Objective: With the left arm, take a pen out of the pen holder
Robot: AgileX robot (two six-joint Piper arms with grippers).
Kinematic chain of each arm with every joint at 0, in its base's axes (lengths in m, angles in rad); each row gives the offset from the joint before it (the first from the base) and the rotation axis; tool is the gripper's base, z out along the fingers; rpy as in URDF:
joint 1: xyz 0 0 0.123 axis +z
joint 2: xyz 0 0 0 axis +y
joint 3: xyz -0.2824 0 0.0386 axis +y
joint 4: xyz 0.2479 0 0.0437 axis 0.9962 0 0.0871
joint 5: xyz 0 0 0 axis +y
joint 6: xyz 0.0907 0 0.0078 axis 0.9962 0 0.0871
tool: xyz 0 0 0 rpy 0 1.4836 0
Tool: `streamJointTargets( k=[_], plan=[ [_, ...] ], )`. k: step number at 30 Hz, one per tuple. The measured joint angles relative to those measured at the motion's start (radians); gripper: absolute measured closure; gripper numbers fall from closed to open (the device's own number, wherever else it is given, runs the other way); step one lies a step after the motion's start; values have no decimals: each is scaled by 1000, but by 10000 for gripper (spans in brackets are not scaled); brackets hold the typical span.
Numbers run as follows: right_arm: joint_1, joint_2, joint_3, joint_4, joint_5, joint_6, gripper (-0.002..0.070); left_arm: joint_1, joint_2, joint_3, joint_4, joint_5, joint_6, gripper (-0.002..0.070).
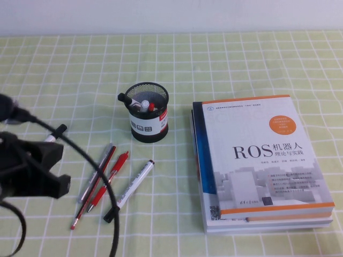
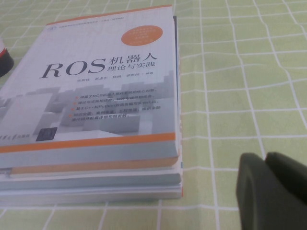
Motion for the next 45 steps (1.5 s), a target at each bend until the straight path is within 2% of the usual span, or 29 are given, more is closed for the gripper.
streamJointTargets(
  k=[8, 18, 22, 26, 31, 39, 45],
  plan=[
    [0, 0, 0, 0, 0, 0, 688, 0, -236, 155, -4, -6, -55, 675],
    [0, 0, 0, 0, 0, 0, 688, 0, -266, 165, -2, 10, -65, 675],
    [0, 0, 0, 0, 0, 0, 688, 0, -272, 213, 31, -94, -65, 675],
    [0, 0, 0, 0, 0, 0, 688, 7, -348, 325, 66, -272, -65, 675],
    [0, 0, 0, 0, 0, 0, 689, 83, -576, 439, 59, -340, -65, 675],
    [0, 0, 0, 0, 0, 0, 689, 287, -875, 625, 42, -342, -63, 675],
    [0, 0, 0, 0, 0, 0, 689, 326, -912, 727, 41, -352, -63, 675]
  ],
)
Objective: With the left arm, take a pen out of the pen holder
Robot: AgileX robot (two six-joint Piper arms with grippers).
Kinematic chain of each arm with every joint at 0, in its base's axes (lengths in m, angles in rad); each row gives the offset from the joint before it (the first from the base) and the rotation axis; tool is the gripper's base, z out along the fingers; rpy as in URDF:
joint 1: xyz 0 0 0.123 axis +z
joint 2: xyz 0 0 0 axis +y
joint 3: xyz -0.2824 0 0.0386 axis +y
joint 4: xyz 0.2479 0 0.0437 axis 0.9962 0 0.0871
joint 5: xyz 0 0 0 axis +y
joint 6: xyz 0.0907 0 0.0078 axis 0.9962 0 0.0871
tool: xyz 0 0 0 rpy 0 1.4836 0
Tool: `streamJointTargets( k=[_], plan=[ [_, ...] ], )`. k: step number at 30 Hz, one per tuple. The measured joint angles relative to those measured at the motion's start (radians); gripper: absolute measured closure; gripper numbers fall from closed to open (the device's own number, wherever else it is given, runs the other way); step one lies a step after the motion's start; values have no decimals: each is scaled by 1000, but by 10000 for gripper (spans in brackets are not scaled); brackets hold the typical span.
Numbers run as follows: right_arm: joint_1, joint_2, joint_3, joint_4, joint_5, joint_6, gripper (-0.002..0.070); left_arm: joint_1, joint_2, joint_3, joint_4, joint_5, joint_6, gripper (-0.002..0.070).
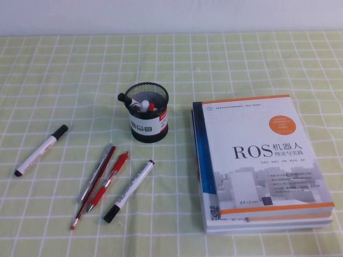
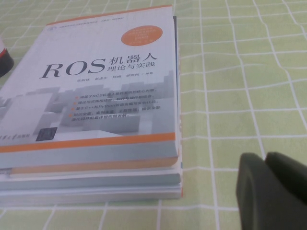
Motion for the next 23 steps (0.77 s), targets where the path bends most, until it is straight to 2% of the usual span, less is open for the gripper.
streamJointTargets(
  k=[7, 15, 23],
  plan=[
    [0, 0, 0, 0, 0, 0, 688, 2, -2, 27, -2, 34, 0, 675],
    [0, 0, 0, 0, 0, 0, 689, 4, -2, 27, 2, 151, 1, 675],
    [0, 0, 0, 0, 0, 0, 688, 4, -4, 27, 2, 162, 1, 675]
  ],
)
